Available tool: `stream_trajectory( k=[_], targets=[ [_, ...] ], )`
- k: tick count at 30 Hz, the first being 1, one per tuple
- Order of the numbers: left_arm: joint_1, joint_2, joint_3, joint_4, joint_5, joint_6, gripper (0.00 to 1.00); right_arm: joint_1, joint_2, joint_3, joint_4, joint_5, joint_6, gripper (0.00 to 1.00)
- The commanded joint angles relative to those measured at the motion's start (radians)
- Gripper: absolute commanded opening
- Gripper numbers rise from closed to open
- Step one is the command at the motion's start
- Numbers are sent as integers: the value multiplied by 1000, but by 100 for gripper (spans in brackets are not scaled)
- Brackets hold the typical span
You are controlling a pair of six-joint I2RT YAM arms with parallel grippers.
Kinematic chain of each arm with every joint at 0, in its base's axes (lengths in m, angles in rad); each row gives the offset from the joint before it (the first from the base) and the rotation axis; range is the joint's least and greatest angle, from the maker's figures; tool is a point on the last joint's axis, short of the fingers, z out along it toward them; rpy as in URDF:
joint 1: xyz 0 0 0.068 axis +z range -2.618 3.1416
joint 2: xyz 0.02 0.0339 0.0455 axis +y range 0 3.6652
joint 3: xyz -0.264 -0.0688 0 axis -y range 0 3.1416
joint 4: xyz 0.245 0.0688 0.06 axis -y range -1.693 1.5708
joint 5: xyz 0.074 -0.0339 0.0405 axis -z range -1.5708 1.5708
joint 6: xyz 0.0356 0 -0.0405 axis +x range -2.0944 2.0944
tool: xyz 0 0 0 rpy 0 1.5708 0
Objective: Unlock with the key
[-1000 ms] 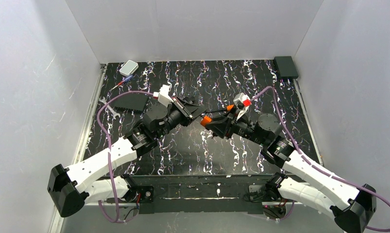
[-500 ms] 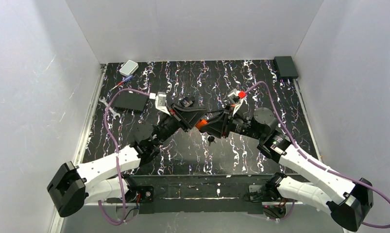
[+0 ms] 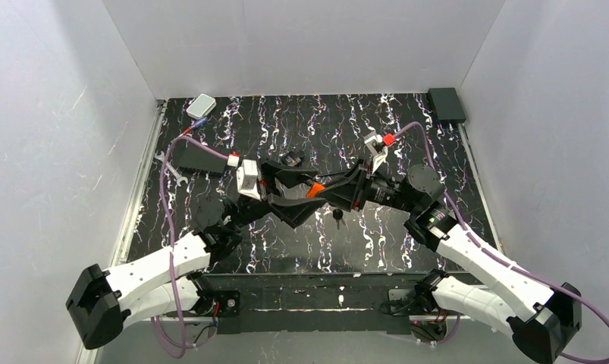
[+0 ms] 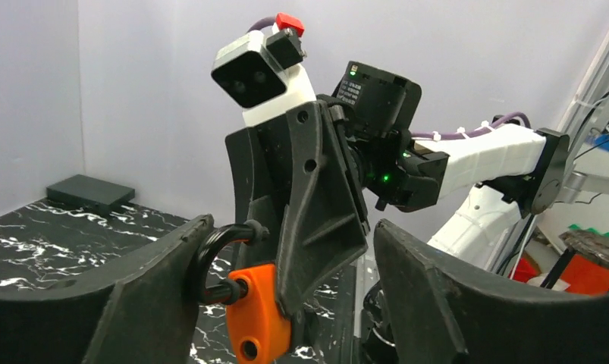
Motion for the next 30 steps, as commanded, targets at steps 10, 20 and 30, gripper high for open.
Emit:
stream_trajectory(
  k=[10, 20, 30],
  targets=[
    [-7, -321, 126, -554, -57, 433, 98, -39, -67, 101, -106, 261, -111, 1],
    [38, -233, 244, -813, -810, 718, 98, -42, -129, 14, -255, 478, -107, 1],
    [183, -211, 168, -839, -795, 587, 98, -45, -45, -92, -169, 474, -1, 1]
  ],
)
